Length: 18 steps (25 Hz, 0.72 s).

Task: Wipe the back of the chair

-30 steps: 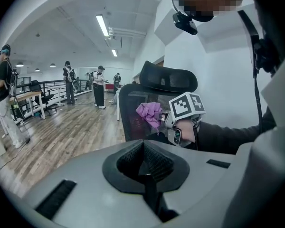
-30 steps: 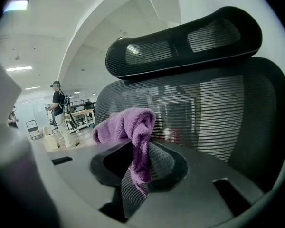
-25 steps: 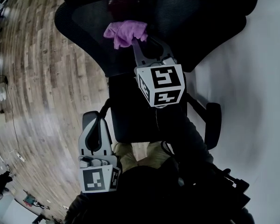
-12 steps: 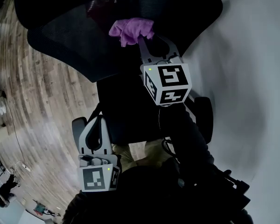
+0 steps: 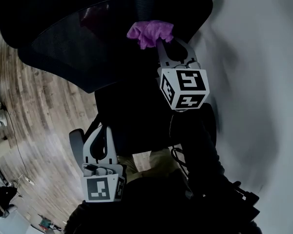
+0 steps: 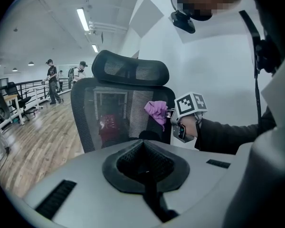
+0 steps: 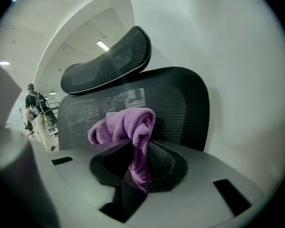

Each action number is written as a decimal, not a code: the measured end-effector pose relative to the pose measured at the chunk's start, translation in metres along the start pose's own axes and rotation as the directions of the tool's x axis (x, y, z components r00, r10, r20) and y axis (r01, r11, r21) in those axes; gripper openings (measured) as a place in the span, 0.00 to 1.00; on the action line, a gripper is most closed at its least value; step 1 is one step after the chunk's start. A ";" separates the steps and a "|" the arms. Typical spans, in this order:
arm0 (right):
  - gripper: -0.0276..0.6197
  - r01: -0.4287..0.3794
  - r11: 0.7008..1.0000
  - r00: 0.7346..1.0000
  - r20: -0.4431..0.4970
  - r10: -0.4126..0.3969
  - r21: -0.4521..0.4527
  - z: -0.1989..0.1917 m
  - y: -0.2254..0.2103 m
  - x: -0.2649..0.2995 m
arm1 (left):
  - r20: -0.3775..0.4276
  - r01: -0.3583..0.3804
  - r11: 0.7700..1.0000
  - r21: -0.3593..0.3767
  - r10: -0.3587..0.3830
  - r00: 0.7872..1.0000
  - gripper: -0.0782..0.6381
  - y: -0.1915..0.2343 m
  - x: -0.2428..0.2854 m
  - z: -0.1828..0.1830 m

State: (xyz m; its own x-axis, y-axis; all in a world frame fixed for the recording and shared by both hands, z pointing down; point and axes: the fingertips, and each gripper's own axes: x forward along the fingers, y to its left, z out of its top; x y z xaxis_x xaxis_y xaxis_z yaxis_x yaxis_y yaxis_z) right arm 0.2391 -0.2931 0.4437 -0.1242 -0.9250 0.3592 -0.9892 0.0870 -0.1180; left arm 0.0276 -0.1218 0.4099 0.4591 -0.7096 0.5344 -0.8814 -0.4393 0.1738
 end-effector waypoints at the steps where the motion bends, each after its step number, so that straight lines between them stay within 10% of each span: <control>1: 0.16 0.013 1.000 1.000 0.002 -0.013 0.003 0.002 -0.009 -0.003 | 0.000 0.005 1.000 0.003 -0.005 1.000 0.11 -0.004 0.001 0.002; 18: 0.16 0.272 0.961 0.962 -0.003 -0.272 0.057 -0.019 -0.119 -0.089 | 0.005 0.155 0.983 0.098 -0.157 0.988 0.12 -0.068 0.012 -0.011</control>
State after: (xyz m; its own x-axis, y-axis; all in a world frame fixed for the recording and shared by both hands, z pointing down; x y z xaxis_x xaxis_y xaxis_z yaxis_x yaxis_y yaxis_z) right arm 0.3668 -0.2143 0.4433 0.1497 -0.9126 0.3805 -0.9795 -0.1893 -0.0687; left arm 0.0916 -0.0947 0.4134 0.5920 -0.6347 0.4967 -0.7841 -0.5960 0.1730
